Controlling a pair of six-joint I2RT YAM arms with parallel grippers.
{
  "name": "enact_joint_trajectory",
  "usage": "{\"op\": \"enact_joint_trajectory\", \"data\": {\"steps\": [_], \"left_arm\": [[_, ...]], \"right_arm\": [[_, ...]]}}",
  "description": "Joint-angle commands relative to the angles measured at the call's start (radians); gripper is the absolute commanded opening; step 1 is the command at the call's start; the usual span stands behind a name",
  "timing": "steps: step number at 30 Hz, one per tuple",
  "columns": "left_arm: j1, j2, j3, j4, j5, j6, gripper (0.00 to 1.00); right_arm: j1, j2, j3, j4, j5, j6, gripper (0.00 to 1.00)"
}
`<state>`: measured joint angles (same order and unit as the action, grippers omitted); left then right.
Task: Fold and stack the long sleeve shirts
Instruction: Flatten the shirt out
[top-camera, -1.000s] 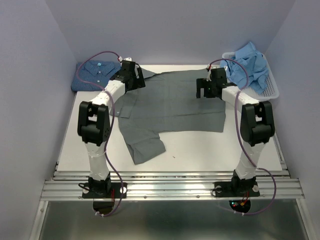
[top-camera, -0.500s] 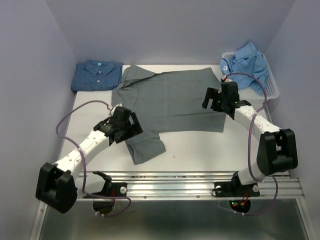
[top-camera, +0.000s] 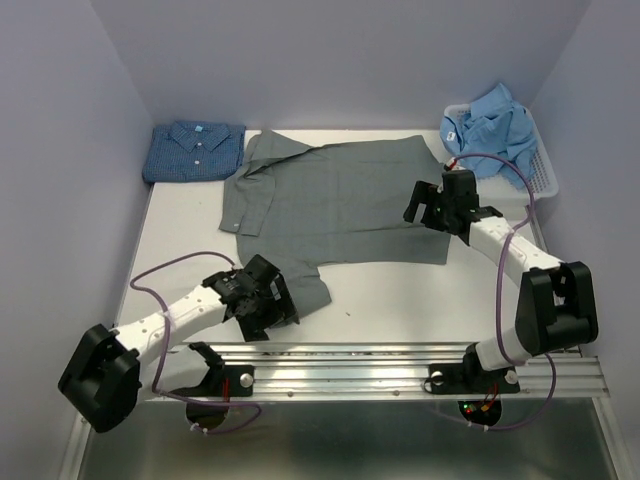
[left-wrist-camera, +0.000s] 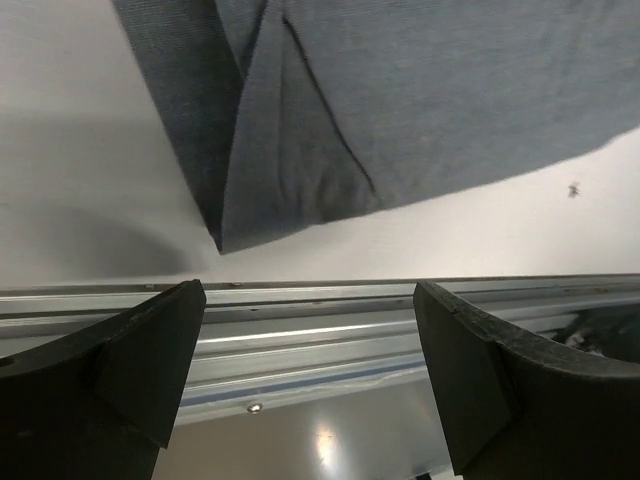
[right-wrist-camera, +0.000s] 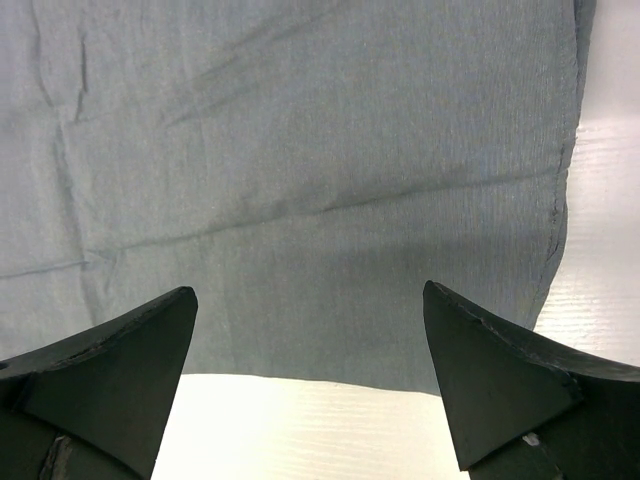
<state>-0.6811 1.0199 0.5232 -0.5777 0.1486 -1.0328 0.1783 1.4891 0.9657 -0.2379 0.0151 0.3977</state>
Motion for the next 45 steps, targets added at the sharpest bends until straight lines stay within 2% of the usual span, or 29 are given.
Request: {"op": "enact_joint_trajectory", "data": {"steps": [1, 8, 11, 12, 13, 14, 24, 31, 38, 41, 45], "left_arm": [[-0.012, 0.081, 0.024, 0.015, -0.052, 0.003, 0.99], [-0.012, 0.284, 0.122, 0.001, -0.224, 0.022, 0.96], [-0.012, 0.331, 0.146, -0.007, -0.244, 0.034, 0.64], [-0.012, 0.348, 0.152, -0.011, -0.244, 0.037, 0.32], [-0.012, 0.351, 0.159, -0.023, -0.239, 0.043, 0.13], [-0.012, 0.339, 0.169, -0.028, -0.239, 0.043, 0.00], [-0.011, 0.100, 0.250, -0.019, -0.115, 0.083, 0.00], [0.023, 0.045, 0.334, 0.059, -0.037, 0.134, 0.00], [0.129, 0.031, 0.351, 0.182, 0.089, 0.174, 0.00], [0.210, 0.025, 0.333, 0.240, 0.182, 0.189, 0.00], [0.276, 0.043, 0.348, 0.253, 0.198, 0.224, 0.00]], "right_arm": [[0.004, -0.072, -0.007, 0.026, 0.005, 0.012, 1.00], [0.004, -0.134, -0.035, 0.019, 0.032, 0.000, 1.00], [0.004, -0.154, -0.042, 0.006, 0.057, -0.002, 1.00], [0.004, -0.159, -0.042, -0.004, 0.078, 0.000, 1.00], [0.004, -0.162, -0.047, -0.009, 0.089, 0.001, 1.00], [0.004, -0.170, -0.048, -0.029, 0.120, 0.016, 1.00], [0.004, -0.191, -0.113, -0.233, 0.273, 0.121, 1.00], [-0.026, -0.119, -0.153, -0.215, 0.217, 0.148, 1.00], [-0.046, -0.055, -0.193, -0.129, 0.178, 0.133, 0.98], [-0.056, -0.032, -0.196, -0.114, 0.164, 0.133, 0.97], [-0.056, -0.009, -0.200, -0.083, 0.167, 0.133, 0.95]]}}
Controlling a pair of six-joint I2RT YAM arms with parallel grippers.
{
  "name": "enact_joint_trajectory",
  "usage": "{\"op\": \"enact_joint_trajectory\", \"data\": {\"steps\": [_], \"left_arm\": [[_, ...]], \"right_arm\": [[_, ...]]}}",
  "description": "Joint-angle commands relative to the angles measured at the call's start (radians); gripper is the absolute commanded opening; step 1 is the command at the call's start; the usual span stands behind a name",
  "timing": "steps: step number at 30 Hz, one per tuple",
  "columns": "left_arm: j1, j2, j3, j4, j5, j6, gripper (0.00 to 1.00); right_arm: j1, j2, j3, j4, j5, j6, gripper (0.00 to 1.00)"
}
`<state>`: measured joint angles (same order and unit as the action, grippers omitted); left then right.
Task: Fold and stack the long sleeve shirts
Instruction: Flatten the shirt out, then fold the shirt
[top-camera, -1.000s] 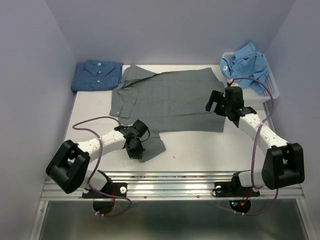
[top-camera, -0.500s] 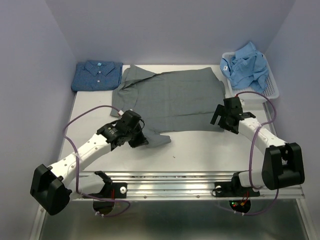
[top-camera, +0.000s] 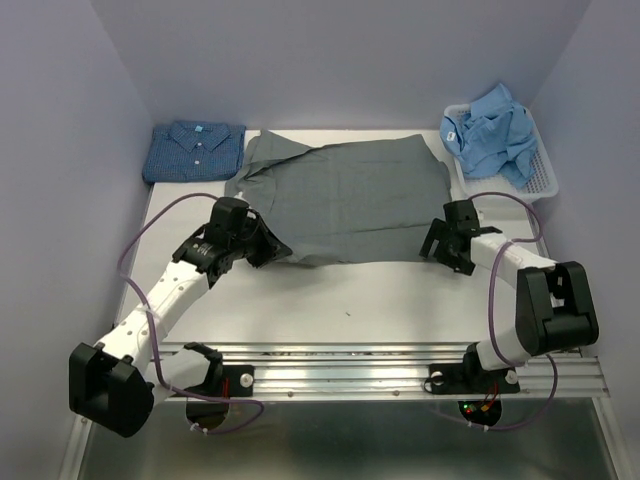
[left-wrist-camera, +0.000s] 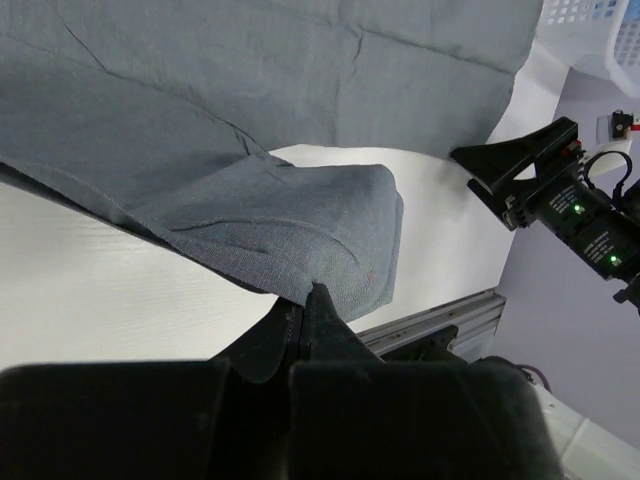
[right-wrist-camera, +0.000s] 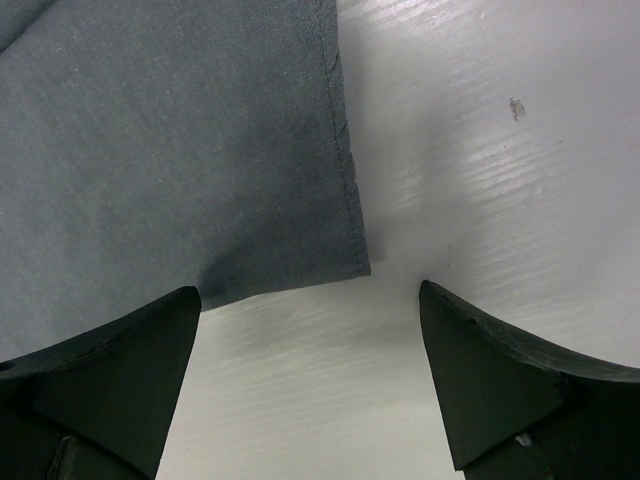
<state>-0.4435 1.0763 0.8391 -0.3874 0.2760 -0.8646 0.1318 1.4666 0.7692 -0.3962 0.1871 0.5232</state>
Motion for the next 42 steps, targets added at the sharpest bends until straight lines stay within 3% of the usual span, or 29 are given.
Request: {"op": "enact_joint_trajectory", "data": {"steps": [1, 7, 9, 10, 12, 15, 16, 19, 26, 32, 38, 42], "left_arm": [[0.046, -0.006, 0.041, 0.055, 0.072, 0.067, 0.00], [0.068, 0.051, 0.087, 0.025, 0.063, 0.122, 0.00], [0.080, 0.060, 0.092, 0.019, 0.063, 0.133, 0.00], [0.084, 0.062, 0.098, 0.016, 0.063, 0.137, 0.00], [0.095, 0.065, 0.100, 0.002, 0.068, 0.147, 0.00], [0.104, 0.044, 0.091, -0.063, 0.060, 0.144, 0.00], [0.111, 0.019, 0.081, -0.088, 0.055, 0.138, 0.00], [0.123, -0.036, 0.068, -0.191, 0.040, 0.118, 0.00], [0.124, -0.240, 0.043, -0.401, 0.011, -0.014, 0.00], [0.124, -0.322, 0.058, -0.495, 0.020, -0.063, 0.00], [0.124, -0.244, 0.087, -0.429, 0.040, 0.001, 0.00], [0.124, -0.156, 0.149, -0.291, 0.019, 0.062, 0.00]], "right_arm": [[-0.009, 0.020, -0.002, 0.082, -0.006, 0.006, 0.94], [-0.018, 0.073, 0.013, 0.138, 0.018, -0.008, 0.84], [-0.018, 0.081, 0.019, 0.137, 0.029, -0.014, 0.70], [-0.018, 0.077, 0.018, 0.138, 0.026, -0.012, 0.54], [-0.018, 0.052, 0.009, 0.131, 0.008, -0.003, 0.33], [-0.018, -0.011, -0.002, 0.088, -0.012, 0.001, 0.20], [-0.018, -0.028, -0.013, 0.076, -0.020, 0.000, 0.11], [-0.018, -0.084, -0.024, 0.013, -0.041, 0.000, 0.01], [-0.018, -0.184, 0.011, -0.356, -0.034, 0.015, 0.01], [-0.018, -0.291, 0.036, -0.530, -0.067, 0.002, 0.01], [-0.018, -0.313, 0.093, -0.538, -0.052, -0.040, 0.01], [-0.018, -0.281, 0.146, -0.471, -0.074, -0.042, 0.01]]}}
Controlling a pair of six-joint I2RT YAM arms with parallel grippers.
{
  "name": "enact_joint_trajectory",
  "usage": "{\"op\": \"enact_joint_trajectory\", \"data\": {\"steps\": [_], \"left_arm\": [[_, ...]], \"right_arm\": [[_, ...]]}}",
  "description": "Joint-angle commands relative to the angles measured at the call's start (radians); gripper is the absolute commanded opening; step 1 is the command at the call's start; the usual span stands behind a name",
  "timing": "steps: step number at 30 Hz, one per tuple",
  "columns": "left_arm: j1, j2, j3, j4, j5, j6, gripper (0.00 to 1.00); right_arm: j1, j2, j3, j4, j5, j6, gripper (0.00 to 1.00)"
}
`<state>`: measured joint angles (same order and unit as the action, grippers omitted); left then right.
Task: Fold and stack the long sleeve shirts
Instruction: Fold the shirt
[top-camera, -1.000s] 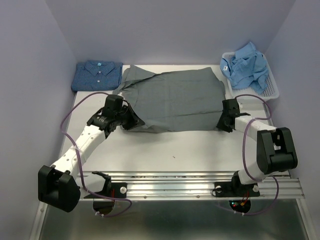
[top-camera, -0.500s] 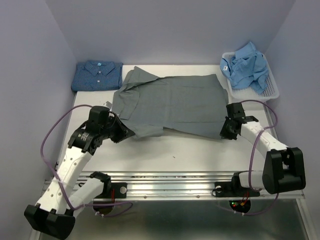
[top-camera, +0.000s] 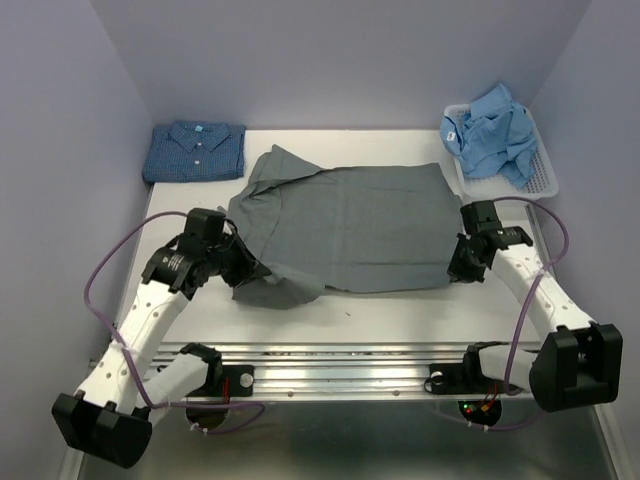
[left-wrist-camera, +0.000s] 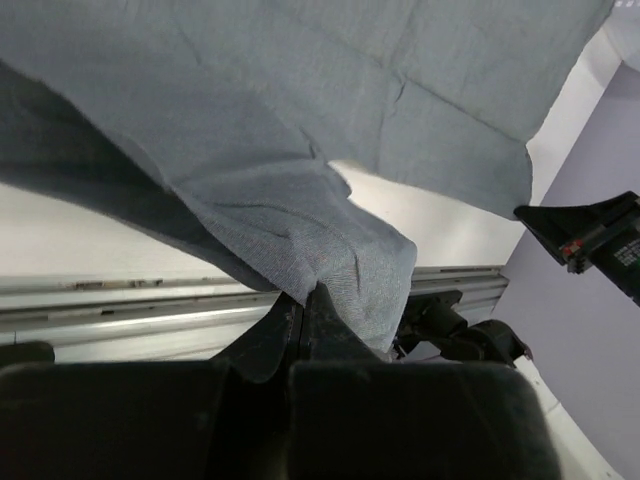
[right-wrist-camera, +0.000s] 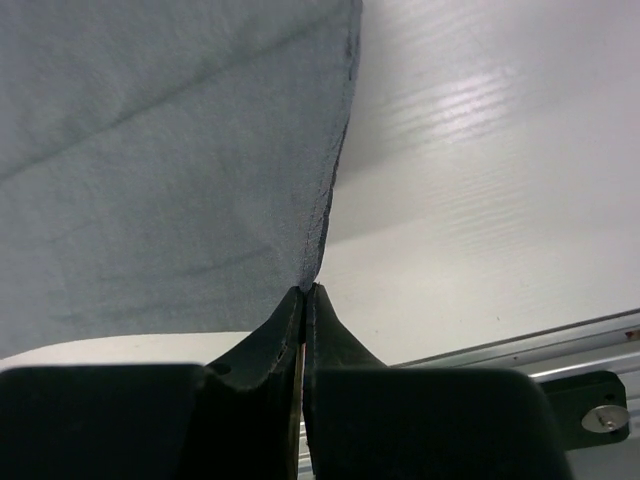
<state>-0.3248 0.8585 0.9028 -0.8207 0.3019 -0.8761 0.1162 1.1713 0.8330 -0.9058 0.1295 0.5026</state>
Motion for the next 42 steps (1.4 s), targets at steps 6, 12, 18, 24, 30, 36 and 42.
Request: {"op": "enact_joint_trajectory", "data": {"steps": [6, 12, 18, 24, 30, 36, 42], "left_arm": [[0.029, 0.261, 0.212, 0.225, -0.041, 0.199, 0.00], [0.101, 0.393, 0.295, 0.333, -0.058, 0.253, 0.00], [0.130, 0.520, 0.358, 0.463, -0.038, 0.281, 0.00], [0.135, 0.668, 0.447, 0.497, -0.047, 0.308, 0.00], [0.136, 0.804, 0.531, 0.568, -0.041, 0.327, 0.00], [0.136, 0.936, 0.628, 0.578, -0.050, 0.371, 0.00], [0.136, 1.048, 0.738, 0.612, -0.055, 0.433, 0.00]], "right_arm": [[-0.003, 0.088, 0.188, 0.108, 0.065, -0.022, 0.01], [-0.003, 0.175, 0.241, 0.183, 0.088, -0.012, 0.01], [-0.003, 0.257, 0.296, 0.240, 0.127, 0.005, 0.01], [-0.003, 0.349, 0.330, 0.320, 0.134, 0.014, 0.01], [-0.003, 0.425, 0.371, 0.380, 0.180, 0.005, 0.01], [-0.003, 0.490, 0.400, 0.409, 0.183, -0.006, 0.01], [-0.003, 0.548, 0.408, 0.455, 0.225, -0.025, 0.01]]}}
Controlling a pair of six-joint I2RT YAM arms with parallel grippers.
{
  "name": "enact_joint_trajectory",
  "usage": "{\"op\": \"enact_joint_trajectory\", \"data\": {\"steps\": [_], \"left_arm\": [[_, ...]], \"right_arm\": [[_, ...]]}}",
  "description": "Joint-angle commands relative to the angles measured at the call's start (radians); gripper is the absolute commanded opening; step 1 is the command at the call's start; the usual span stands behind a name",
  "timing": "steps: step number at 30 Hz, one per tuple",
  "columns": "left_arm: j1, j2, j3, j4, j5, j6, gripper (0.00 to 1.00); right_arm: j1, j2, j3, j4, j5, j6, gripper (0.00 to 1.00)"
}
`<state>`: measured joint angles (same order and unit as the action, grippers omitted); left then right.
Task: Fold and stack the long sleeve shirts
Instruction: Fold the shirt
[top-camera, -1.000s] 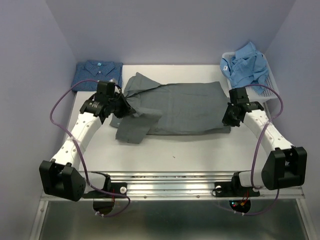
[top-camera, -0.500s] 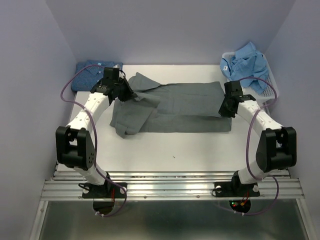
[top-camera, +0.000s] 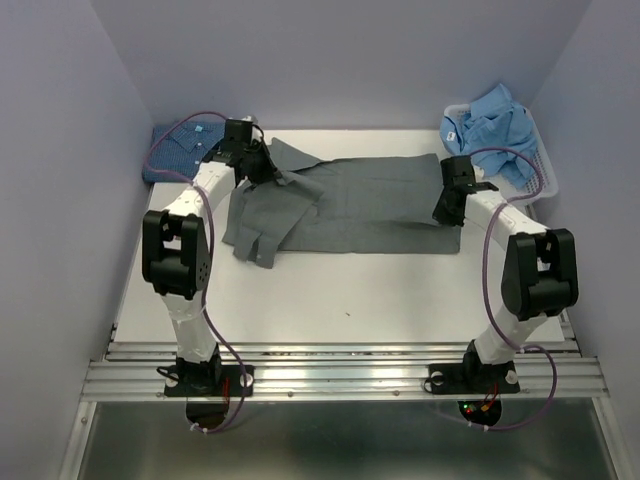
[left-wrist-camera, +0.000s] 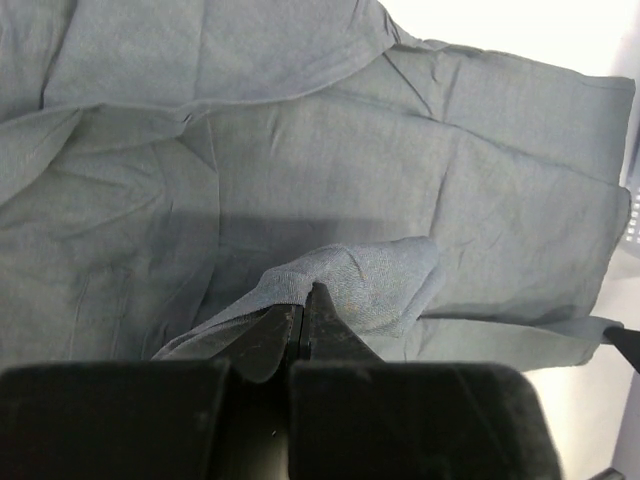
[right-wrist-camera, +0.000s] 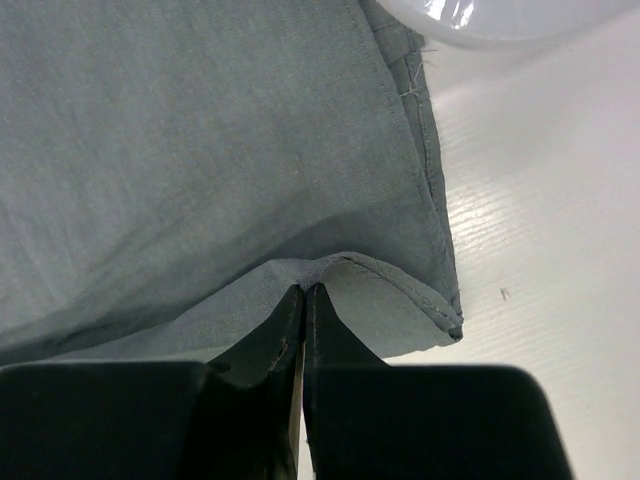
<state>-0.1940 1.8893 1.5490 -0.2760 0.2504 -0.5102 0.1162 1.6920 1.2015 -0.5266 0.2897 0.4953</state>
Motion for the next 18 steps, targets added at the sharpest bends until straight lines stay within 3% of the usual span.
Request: {"op": "enact_joint_trajectory", "data": {"steps": [1, 4, 5, 6, 7, 9, 10, 11, 15, 18], "left_arm": [[0.005, 0.051, 0.121, 0.064, -0.003, 0.070, 0.00], [0.005, 0.115, 0.161, 0.054, 0.003, 0.090, 0.02], [0.005, 0.131, 0.167, 0.058, 0.000, 0.094, 0.10], [0.007, 0.146, 0.181, 0.045, -0.017, 0.096, 0.24], [0.007, 0.171, 0.195, 0.037, -0.022, 0.102, 0.39], [0.005, 0.186, 0.244, 0.005, -0.033, 0.105, 0.71], [0.005, 0.183, 0.256, 0.003, -0.030, 0.111, 0.83], [0.007, 0.174, 0.261, 0.004, -0.028, 0.113, 0.98], [0.005, 0.097, 0.241, 0.024, -0.054, 0.110, 0.99], [0.007, 0.005, 0.188, 0.021, -0.079, 0.102, 0.99]], "right_arm": [[-0.003, 0.034, 0.038, 0.086, 0.074, -0.020, 0.02], [-0.003, 0.055, 0.029, 0.166, 0.077, -0.044, 0.06], [-0.003, 0.063, 0.030, 0.177, 0.078, -0.050, 0.08], [-0.003, 0.069, 0.039, 0.192, 0.084, -0.067, 0.11], [-0.003, 0.077, 0.049, 0.201, 0.085, -0.072, 0.28], [-0.003, 0.092, 0.085, 0.201, 0.051, -0.099, 0.41], [-0.003, 0.089, 0.092, 0.201, 0.030, -0.107, 0.59], [-0.003, 0.083, 0.098, 0.203, -0.001, -0.118, 0.66], [-0.003, 0.000, 0.095, 0.209, -0.206, -0.153, 1.00], [0.043, -0.061, 0.064, 0.227, -0.326, -0.181, 1.00]]}}
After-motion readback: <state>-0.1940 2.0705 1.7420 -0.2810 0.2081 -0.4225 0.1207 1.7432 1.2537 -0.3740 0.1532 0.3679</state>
